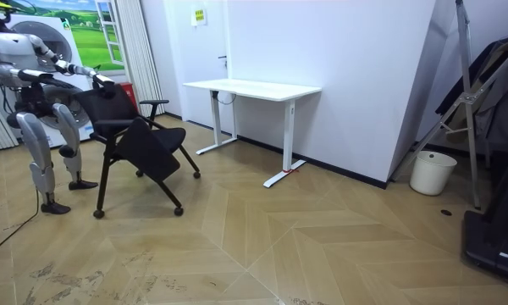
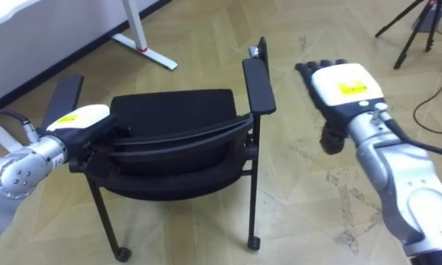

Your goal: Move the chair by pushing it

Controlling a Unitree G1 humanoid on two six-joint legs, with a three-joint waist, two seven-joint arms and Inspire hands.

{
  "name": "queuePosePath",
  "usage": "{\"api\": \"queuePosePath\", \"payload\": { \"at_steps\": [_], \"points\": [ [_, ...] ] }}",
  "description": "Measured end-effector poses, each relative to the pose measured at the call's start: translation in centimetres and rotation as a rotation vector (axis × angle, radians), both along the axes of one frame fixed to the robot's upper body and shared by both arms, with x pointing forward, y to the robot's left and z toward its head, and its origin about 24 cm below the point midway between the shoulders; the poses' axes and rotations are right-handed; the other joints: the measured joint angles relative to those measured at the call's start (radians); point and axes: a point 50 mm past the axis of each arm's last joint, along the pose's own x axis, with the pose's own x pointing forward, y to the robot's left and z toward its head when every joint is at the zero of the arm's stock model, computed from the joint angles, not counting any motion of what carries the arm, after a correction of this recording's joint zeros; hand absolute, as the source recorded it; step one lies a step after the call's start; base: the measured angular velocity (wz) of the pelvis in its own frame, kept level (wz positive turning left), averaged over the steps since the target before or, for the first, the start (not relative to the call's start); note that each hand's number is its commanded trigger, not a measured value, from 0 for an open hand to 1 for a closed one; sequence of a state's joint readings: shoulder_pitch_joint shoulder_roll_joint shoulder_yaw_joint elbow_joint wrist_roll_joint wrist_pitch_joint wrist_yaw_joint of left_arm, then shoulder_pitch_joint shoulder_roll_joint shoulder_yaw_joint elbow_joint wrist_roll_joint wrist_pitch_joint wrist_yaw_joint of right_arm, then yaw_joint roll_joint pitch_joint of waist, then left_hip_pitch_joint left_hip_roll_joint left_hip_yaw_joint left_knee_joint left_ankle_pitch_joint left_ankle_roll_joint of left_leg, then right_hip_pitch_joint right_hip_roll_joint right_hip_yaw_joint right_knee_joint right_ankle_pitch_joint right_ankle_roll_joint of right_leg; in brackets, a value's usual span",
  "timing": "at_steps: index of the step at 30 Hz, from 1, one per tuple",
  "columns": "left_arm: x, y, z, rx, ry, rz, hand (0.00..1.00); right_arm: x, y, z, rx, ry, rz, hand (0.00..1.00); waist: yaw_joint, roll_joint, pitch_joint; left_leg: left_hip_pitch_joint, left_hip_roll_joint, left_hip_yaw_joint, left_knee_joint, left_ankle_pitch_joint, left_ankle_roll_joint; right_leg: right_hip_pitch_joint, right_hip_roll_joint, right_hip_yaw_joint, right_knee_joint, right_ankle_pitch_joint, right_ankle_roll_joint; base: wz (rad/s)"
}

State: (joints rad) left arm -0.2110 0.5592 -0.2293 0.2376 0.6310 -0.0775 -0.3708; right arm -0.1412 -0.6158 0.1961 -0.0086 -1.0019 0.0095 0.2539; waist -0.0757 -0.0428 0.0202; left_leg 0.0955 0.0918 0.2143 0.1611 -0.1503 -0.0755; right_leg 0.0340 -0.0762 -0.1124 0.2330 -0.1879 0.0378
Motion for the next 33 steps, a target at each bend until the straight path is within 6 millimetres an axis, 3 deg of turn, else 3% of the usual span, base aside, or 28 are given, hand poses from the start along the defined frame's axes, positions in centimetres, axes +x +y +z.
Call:
{"api": "queuePosePath", "payload": {
  "at_steps": [7,12,17,22,33],
  "points": [
    [0.0,0.1,-0.1,0.006,-0.008,-0.003,1.00,-0.4,1.8,-0.3,0.003,0.039,0.076,0.00,0.002,0.000,-0.0077,-0.007,0.000,-0.009,0.002,0.000,0.000,0.004,0.001,-0.003,-0.010,0.008,0.000,0.02],
    [0.2,-0.2,-0.3,-0.004,-0.017,-0.007,1.00,-0.5,2.0,-0.5,0.001,0.071,0.084,0.00,0.004,0.006,-0.0102,-0.014,0.001,-0.014,0.004,0.000,0.000,0.000,0.001,-0.005,-0.009,0.008,0.000,0.03],
    [0.4,-0.2,-0.5,-0.009,-0.017,-0.008,1.00,-0.3,2.2,-0.3,-0.006,0.083,0.089,0.00,0.006,0.011,-0.0089,-0.014,0.001,-0.014,0.005,0.000,0.000,0.000,0.001,-0.006,-0.007,0.008,-0.001,0.00],
    [0.7,-0.2,-0.8,-0.017,-0.018,0.003,1.00,0.2,4.2,-0.3,-0.025,0.101,0.167,0.00,0.007,0.018,-0.0054,-0.011,0.001,-0.014,0.004,0.000,0.000,-0.002,0.001,-0.004,0.000,0.008,0.000,0.00],
    [1.2,-0.9,-0.6,-0.016,-0.032,-0.032,1.00,0.6,5.6,0.2,-0.001,0.131,0.220,0.00,0.034,0.011,-0.0037,-0.013,0.001,-0.014,0.004,0.000,0.000,-0.005,0.001,-0.003,0.001,0.008,0.000,0.00]
  ]
}}
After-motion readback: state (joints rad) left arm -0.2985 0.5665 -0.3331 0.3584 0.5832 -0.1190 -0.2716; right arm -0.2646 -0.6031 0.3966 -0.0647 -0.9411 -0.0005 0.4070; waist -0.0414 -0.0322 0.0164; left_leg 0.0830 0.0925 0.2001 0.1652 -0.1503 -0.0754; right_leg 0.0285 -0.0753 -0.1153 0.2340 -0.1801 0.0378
